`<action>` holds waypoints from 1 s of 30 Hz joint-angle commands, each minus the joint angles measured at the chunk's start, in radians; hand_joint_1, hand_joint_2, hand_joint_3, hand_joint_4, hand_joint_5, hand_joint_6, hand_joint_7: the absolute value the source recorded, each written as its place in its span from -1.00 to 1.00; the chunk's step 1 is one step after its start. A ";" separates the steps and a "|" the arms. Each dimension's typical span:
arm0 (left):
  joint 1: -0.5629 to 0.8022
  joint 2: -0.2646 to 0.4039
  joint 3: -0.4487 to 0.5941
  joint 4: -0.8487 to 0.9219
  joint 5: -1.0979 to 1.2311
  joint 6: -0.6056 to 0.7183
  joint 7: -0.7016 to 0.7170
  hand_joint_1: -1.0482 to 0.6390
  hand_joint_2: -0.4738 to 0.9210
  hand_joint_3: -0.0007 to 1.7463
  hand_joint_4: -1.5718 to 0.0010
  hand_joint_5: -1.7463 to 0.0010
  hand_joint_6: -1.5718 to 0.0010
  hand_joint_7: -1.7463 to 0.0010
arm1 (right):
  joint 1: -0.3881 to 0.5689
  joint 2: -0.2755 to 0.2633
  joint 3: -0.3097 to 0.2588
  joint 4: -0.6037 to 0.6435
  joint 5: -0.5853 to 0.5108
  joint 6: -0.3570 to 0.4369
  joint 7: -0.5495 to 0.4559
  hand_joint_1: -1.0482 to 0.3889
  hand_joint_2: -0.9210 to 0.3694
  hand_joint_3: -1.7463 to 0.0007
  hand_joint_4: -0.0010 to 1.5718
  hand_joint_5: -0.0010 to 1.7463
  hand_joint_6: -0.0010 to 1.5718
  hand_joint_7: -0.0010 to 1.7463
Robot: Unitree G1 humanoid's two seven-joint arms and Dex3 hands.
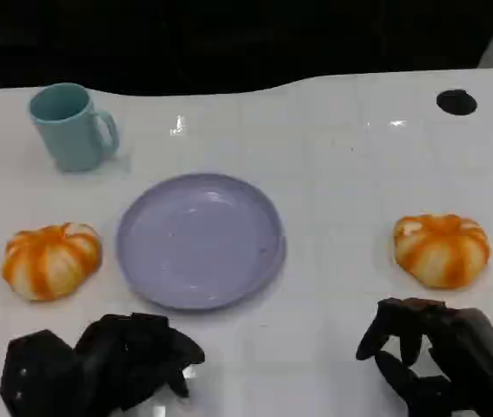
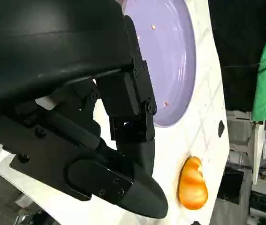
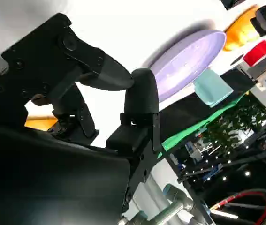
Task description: Grasp the bread from the table and place it into the plate.
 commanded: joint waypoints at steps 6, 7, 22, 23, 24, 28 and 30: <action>0.003 0.015 0.008 -0.003 0.002 0.009 0.002 -0.98 0.86 -1.00 -0.13 -0.71 -0.82 0.42 | -0.004 -0.015 -0.005 0.004 0.011 0.000 -0.002 0.04 -0.23 -0.40 0.03 1.00 -0.06 0.61; 0.003 0.015 0.007 -0.003 0.003 0.008 0.003 -0.98 0.87 -1.00 -0.13 -0.71 -0.82 0.42 | -0.005 -0.016 -0.005 0.005 0.008 0.000 -0.005 0.04 -0.23 -0.40 0.03 1.00 -0.05 0.61; 0.005 0.017 0.006 -0.005 0.003 0.007 -0.001 -0.98 0.87 -1.00 -0.13 -0.72 -0.82 0.43 | 0.000 -0.016 -0.006 -0.010 0.007 0.008 -0.006 0.05 -0.21 -0.41 0.03 0.99 -0.04 0.59; 0.007 0.017 0.006 -0.007 0.003 0.007 -0.001 -0.98 0.87 -1.00 -0.13 -0.72 -0.82 0.43 | 0.001 -0.015 -0.007 -0.012 0.005 0.007 -0.010 0.05 -0.21 -0.41 0.03 0.99 -0.04 0.59; 0.009 0.018 0.006 -0.009 0.003 0.007 -0.002 -0.98 0.87 -1.00 -0.13 -0.72 -0.82 0.43 | 0.002 -0.015 -0.008 -0.013 0.002 0.006 -0.015 0.06 -0.21 -0.41 0.03 0.99 -0.04 0.58; 0.016 0.017 0.005 -0.016 0.002 0.009 -0.002 -0.97 0.87 -1.00 -0.13 -0.71 -0.82 0.43 | 0.003 -0.014 -0.009 -0.018 -0.001 0.007 -0.027 0.05 -0.25 -0.36 0.01 0.99 -0.03 0.50; 0.020 0.017 0.005 -0.018 0.001 0.007 -0.004 -0.97 0.87 -0.99 -0.13 -0.72 -0.82 0.43 | 0.005 -0.014 -0.011 -0.024 -0.005 0.013 -0.035 0.05 -0.33 -0.25 -0.02 0.92 -0.01 0.34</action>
